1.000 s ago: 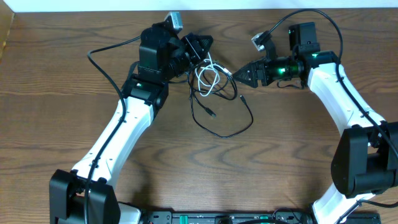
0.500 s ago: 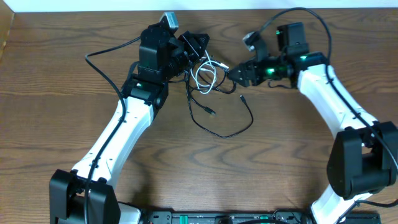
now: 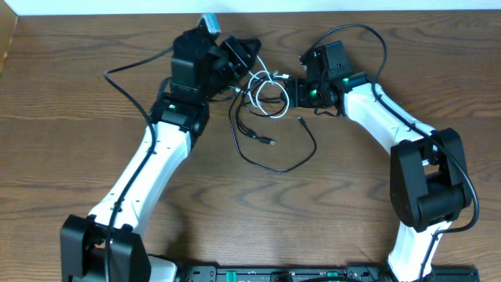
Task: Untangle cables
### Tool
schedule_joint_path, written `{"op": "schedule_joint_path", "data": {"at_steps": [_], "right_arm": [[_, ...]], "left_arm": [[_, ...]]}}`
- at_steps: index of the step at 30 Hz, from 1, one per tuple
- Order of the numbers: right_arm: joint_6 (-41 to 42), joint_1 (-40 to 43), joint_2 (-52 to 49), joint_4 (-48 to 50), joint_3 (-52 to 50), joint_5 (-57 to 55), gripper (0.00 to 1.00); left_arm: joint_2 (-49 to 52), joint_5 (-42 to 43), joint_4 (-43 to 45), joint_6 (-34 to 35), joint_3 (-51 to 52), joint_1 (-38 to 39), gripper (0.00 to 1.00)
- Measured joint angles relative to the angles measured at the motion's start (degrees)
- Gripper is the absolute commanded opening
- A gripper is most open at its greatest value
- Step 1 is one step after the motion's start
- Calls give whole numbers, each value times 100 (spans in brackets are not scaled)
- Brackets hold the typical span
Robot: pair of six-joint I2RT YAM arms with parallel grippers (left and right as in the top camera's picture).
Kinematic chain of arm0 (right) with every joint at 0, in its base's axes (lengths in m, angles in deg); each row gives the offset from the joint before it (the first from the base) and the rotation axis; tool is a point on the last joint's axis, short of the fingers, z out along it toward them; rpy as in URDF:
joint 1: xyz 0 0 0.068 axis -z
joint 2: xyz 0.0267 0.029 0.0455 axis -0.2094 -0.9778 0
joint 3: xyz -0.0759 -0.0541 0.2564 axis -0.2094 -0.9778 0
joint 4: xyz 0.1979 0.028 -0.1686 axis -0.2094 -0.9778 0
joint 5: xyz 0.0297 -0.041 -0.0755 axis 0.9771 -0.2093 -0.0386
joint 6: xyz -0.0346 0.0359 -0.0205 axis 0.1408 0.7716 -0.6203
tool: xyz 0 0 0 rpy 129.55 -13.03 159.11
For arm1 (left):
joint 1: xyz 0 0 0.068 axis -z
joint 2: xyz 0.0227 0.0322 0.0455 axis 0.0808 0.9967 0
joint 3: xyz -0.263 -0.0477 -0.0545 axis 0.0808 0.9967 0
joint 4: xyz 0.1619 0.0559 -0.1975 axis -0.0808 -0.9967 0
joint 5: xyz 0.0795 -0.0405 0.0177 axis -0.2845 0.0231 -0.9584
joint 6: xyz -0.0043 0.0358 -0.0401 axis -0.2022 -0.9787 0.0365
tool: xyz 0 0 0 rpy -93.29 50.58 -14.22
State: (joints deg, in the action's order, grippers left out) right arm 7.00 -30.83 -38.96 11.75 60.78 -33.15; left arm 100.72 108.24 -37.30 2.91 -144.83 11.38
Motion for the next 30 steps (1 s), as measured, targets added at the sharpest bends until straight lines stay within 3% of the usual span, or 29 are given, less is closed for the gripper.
{"op": "schedule_joint_path", "data": {"at_steps": [11,20,30], "right_arm": [[83,358,-573,-168,13,-197,63],[81,376,-605,-216,52,-197,64],[2,485,-671,-245,138,55,64]], "left_arm": [[-1309,-11,420,4,2,-660,7],[-1582,-74,1182,20,9,-691,7],[-1843,-83,1137,20,7,-850,7]]}}
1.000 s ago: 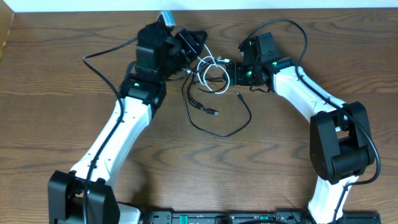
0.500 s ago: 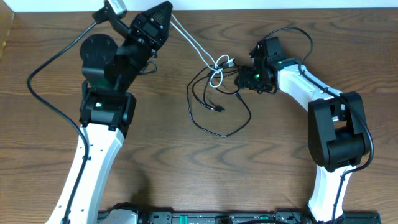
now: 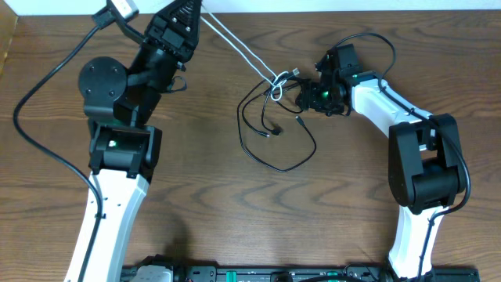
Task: Untangle cables
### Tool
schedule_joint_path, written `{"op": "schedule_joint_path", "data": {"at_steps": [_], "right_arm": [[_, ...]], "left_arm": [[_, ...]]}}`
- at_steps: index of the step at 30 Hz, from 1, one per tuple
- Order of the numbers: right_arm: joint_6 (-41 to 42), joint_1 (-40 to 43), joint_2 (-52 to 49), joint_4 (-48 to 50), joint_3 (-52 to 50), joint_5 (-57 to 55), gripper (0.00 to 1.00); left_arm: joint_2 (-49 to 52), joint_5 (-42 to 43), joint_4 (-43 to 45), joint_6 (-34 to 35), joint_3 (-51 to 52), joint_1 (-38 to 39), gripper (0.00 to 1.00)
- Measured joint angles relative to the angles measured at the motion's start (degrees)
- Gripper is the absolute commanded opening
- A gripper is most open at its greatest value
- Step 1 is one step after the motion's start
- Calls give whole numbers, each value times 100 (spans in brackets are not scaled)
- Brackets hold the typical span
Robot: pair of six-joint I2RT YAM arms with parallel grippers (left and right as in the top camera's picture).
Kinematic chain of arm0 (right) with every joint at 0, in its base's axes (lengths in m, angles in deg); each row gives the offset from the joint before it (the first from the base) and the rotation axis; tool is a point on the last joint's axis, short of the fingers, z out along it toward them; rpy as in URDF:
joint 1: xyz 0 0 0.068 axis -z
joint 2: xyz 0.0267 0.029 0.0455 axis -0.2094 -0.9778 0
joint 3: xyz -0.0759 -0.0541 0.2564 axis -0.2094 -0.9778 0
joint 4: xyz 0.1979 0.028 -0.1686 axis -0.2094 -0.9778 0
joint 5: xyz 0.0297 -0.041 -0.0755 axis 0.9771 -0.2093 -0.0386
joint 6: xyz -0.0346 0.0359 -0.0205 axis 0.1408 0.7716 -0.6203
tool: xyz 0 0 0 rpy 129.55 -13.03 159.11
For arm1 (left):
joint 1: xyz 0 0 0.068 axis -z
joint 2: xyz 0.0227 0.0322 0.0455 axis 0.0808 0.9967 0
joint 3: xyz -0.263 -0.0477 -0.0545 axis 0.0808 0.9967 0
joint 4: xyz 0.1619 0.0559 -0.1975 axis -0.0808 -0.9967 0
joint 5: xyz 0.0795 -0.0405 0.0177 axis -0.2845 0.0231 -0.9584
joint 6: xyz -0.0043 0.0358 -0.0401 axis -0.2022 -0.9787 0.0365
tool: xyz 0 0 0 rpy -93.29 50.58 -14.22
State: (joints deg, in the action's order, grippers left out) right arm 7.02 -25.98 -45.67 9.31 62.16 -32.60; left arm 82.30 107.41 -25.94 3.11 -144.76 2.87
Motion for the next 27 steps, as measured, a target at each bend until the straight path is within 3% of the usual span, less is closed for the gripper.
{"op": "schedule_joint_path", "data": {"at_steps": [4,8,17,22,27], "right_arm": [[-570,146,-37,-39,4,605,60],[-1147,232,24,-260,-59,1224,61],[-1558,269,1445,-321,-114,1453,64],[-1572,254,1499,-291,-105,1493,62],[-1532,11,1360,-31,-105,1587,62]], "left_arm": [[-92,203,-957,-92,-116,-28,7],[105,758,-2179,-671,-192,96,7],[2022,2750,-3305,-2225,-212,649,7],[2500,3095,-3366,-2557,-212,721,7],[2483,3720,-2105,-2660,-212,721,7]]}}
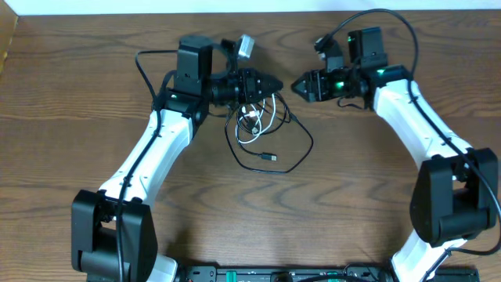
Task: Untangle cables
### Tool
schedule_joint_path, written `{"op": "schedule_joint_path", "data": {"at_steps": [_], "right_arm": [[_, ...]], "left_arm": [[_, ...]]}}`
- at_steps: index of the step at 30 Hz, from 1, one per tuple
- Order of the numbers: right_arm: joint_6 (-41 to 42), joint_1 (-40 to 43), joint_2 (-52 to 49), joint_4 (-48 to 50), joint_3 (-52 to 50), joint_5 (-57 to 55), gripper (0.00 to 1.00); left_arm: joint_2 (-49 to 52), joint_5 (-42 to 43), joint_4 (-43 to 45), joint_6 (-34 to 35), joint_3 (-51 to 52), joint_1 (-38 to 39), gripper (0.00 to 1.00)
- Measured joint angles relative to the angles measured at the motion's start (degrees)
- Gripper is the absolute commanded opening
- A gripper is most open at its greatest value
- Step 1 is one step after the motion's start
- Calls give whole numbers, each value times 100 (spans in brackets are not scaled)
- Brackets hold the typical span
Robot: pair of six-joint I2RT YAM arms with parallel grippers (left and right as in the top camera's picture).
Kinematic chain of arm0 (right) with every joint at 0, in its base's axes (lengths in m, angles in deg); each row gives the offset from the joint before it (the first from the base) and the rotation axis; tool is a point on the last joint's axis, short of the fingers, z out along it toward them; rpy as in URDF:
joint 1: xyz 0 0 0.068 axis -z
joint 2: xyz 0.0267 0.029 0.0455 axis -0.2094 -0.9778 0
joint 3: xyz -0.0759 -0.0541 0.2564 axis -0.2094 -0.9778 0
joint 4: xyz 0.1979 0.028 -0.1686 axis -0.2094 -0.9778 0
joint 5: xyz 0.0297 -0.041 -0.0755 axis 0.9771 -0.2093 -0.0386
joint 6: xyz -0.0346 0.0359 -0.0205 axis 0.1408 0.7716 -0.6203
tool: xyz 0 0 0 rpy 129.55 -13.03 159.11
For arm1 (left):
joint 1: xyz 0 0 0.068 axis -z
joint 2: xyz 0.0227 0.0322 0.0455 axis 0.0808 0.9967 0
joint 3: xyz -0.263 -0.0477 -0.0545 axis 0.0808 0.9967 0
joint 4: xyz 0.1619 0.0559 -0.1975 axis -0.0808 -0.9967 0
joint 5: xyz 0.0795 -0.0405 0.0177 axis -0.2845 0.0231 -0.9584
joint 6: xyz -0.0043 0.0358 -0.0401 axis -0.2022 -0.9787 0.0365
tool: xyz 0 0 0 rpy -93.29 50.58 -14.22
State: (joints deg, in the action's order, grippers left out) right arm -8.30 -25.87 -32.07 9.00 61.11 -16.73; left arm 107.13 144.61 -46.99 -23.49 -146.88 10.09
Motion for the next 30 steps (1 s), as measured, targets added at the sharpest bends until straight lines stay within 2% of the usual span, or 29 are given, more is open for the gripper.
{"op": "schedule_joint_path", "data": {"at_steps": [4,9,11,15,18,22,27,30], "right_arm": [[35,-264,-118,142,0,17,60],[208,-295,-122,146,-2,-138,62],[214,-295,-122,160,-2,-153,62],[227,-297,-136,162,-2,-146,62],[234,-297,-260,170,-2,-146,57],[483,-310,-743,267,-2,-297,52],[885,-304,-1491,323,-2,-450,52],[997,-278,-1504,382,28,-468,52]], "left_arm": [[-129,485,2046,597,17,2,7],[-549,522,5034,2181,-39,-76,8],[-737,367,5344,2653,-46,-190,8],[-905,140,5379,3233,-46,-483,7],[-903,63,5370,3541,-46,-568,7],[-903,-20,5375,3746,-46,-570,7],[-920,-297,5370,4041,-46,-750,8],[-1003,-463,5364,4138,-46,-839,8]]}}
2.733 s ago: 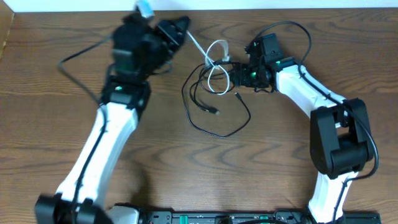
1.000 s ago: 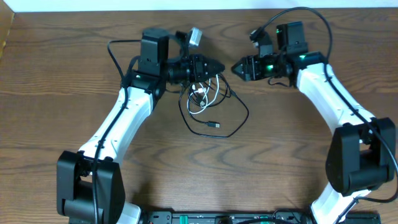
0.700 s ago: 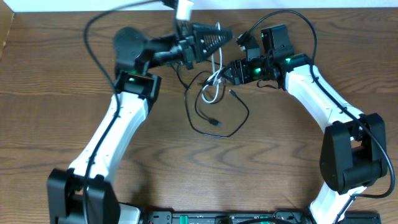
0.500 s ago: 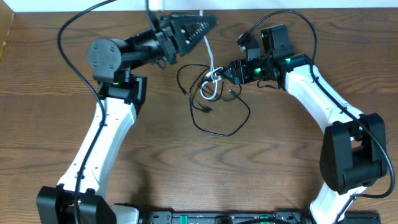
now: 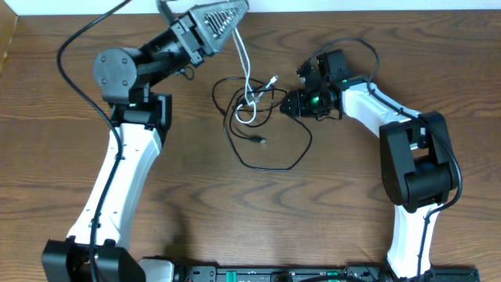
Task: Untangle cables
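Note:
A white cable [image 5: 244, 69] rises from the tangle on the table to my left gripper [image 5: 232, 13]. That gripper is lifted high near the back edge and is shut on the cable's upper end. The white cable's lower loops and plug [image 5: 272, 80] lie woven into a black cable [image 5: 270, 163], which sprawls in wide loops on the wood. My right gripper [image 5: 285, 104] is low at the tangle's right side. Its fingers are drawn together on a strand of the black cable.
The wooden table [image 5: 94, 235] runs out to a white wall strip along the back. The arms' own black leads arc over each arm. A dark equipment rail [image 5: 258, 274] lies along the front edge.
My left gripper was low at the tangle's left side and now is raised toward the back with the white cable hanging from it. My right gripper moved from the right down onto the tangle's edge.
Both grippers first worked close together in the knot. Then the left was lifted far back-left with the white cable stretched taut while the right held the knot. Both then sat beside the slack pile. Now the left is raised again with the white cable and the right is at the black loops.

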### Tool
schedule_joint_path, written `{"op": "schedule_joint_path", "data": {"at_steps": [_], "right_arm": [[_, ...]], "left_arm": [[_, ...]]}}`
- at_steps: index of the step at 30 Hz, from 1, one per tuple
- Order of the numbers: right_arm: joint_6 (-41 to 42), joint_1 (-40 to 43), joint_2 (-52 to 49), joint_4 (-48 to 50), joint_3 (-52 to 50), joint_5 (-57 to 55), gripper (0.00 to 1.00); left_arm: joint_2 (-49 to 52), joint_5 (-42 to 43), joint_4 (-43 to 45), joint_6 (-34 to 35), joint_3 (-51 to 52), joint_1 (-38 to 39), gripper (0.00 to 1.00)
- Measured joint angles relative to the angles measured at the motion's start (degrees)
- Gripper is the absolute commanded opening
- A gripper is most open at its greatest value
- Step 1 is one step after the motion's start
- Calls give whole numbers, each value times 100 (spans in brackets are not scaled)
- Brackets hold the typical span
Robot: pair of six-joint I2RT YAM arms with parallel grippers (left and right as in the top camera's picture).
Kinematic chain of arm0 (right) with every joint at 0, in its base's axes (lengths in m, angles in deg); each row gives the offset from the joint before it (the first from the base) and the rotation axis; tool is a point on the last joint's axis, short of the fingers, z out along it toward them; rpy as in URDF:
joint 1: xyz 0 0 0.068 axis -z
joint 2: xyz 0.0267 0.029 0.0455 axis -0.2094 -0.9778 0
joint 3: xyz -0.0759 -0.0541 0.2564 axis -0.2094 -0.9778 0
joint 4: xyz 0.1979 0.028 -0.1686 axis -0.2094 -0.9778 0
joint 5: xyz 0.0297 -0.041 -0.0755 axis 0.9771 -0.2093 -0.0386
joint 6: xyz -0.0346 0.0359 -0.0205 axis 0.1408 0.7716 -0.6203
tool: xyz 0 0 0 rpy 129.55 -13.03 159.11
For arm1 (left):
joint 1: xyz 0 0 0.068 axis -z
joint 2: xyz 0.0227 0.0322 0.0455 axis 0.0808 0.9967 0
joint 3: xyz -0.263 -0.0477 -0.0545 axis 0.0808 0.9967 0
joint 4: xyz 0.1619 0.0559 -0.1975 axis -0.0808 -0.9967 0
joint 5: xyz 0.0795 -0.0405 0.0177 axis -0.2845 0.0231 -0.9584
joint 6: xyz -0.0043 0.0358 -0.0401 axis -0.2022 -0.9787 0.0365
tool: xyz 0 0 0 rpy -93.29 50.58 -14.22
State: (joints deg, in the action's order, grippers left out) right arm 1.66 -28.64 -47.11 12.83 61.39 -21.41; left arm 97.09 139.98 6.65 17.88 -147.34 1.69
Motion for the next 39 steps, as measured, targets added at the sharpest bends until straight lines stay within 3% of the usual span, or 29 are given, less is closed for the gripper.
{"op": "schedule_joint_path", "data": {"at_steps": [10,14,18,21,29,35,39], "right_arm": [[184,9,-4,4,20,-87,58],[22,17,-4,76,24,70,58],[-415,70,20,81,4,428,57],[-743,109,275,59,-55,610,57],[-1237,109,1969,1117,24,1346,64],[-1283,-238,1554,1388,39,1624,63],[-1244,-566,1097,1683,2,1674,57]], "left_arm": [[-247,-1285,9,621,0,-17,8],[-289,-1543,-280,428,-63,-17,8],[-437,-1528,-1987,-140,-205,114,8],[-428,-1414,-2675,-483,-208,214,7],[-420,-1067,-2267,-745,-208,251,7],[-420,-951,-1891,-494,-208,251,7],[-420,-898,-1735,-295,-208,251,7]]}}
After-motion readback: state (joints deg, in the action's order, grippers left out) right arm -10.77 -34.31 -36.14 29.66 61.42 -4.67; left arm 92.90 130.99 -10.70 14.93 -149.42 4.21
